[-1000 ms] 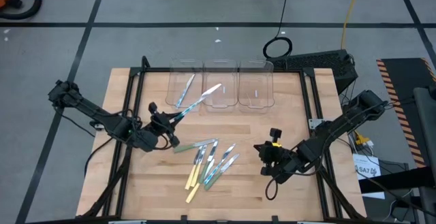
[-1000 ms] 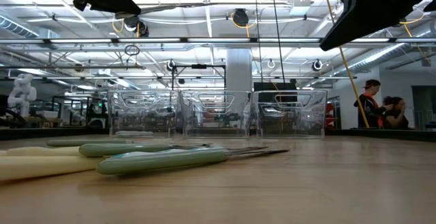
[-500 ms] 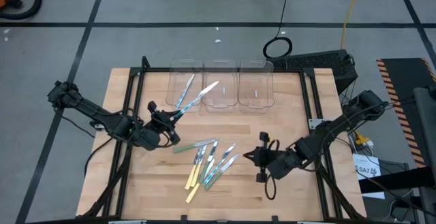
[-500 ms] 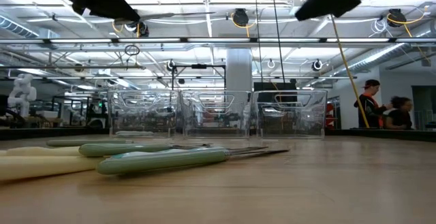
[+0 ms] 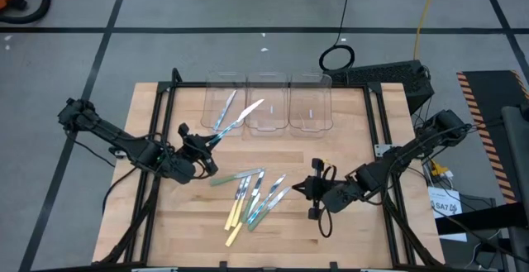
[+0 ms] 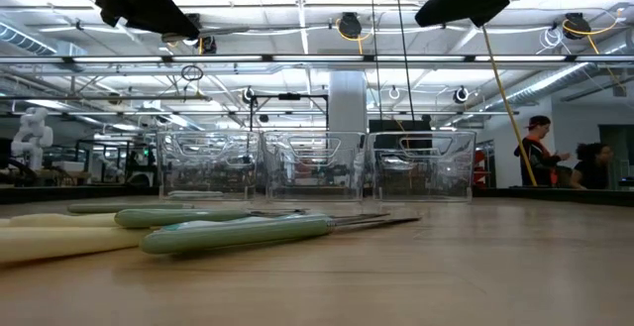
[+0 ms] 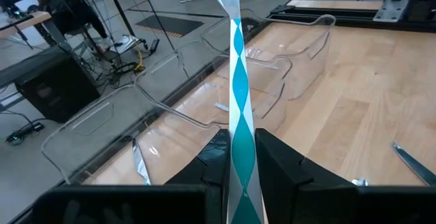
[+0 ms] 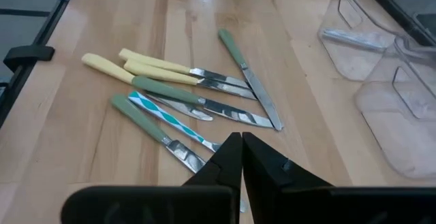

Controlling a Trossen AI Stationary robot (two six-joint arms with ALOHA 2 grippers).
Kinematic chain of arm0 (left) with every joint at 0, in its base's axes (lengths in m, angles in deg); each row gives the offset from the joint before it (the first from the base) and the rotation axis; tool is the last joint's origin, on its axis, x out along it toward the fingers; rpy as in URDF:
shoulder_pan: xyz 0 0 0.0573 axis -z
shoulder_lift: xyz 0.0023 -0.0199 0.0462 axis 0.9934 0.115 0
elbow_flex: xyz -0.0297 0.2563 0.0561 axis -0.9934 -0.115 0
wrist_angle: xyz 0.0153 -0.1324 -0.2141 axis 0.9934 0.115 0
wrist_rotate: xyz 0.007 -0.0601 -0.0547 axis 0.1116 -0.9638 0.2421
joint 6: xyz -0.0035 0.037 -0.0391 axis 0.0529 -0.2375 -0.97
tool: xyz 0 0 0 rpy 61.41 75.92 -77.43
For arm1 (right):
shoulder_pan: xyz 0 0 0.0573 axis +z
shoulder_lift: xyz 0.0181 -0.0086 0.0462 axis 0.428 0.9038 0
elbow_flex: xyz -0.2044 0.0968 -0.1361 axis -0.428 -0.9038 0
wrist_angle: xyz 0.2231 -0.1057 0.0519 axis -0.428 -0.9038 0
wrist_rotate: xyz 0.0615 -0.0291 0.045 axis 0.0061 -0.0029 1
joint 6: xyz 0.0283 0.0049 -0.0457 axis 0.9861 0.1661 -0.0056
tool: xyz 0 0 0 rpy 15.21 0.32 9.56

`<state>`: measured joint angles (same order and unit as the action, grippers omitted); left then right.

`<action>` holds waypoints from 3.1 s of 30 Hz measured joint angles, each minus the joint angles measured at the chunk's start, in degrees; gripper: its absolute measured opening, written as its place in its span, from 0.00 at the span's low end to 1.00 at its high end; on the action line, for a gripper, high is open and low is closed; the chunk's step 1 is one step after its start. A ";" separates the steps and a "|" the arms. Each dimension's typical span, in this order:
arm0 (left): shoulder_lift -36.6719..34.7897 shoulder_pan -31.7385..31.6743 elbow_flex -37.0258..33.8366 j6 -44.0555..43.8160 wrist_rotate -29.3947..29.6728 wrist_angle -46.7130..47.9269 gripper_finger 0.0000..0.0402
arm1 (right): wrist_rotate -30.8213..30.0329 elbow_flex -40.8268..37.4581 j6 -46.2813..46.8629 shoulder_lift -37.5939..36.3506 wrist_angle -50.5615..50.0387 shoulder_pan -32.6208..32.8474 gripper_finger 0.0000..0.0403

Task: Sort silverware by color (type)
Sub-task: Put the blue patterned knife into the left transparent bin

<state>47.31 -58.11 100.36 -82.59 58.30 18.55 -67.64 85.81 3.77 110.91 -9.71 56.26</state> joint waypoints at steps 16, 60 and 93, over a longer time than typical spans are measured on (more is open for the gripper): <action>0.02 -0.46 0.00 -0.15 0.25 0.34 0.14 | -0.25 0.00 -0.60 0.65 -0.07 -0.12 0.02; 0.89 -40.28 0.00 -1.20 -31.11 9.63 0.14 | 7.43 0.11 -10.52 5.53 0.24 -2.49 0.02; 14.43 -48.46 0.00 1.07 -35.59 1.39 0.24 | 8.00 0.11 -7.58 5.55 -0.18 -4.96 0.02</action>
<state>61.73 -106.58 100.36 -81.52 22.71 19.94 -59.63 85.92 -3.81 116.47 -9.89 51.30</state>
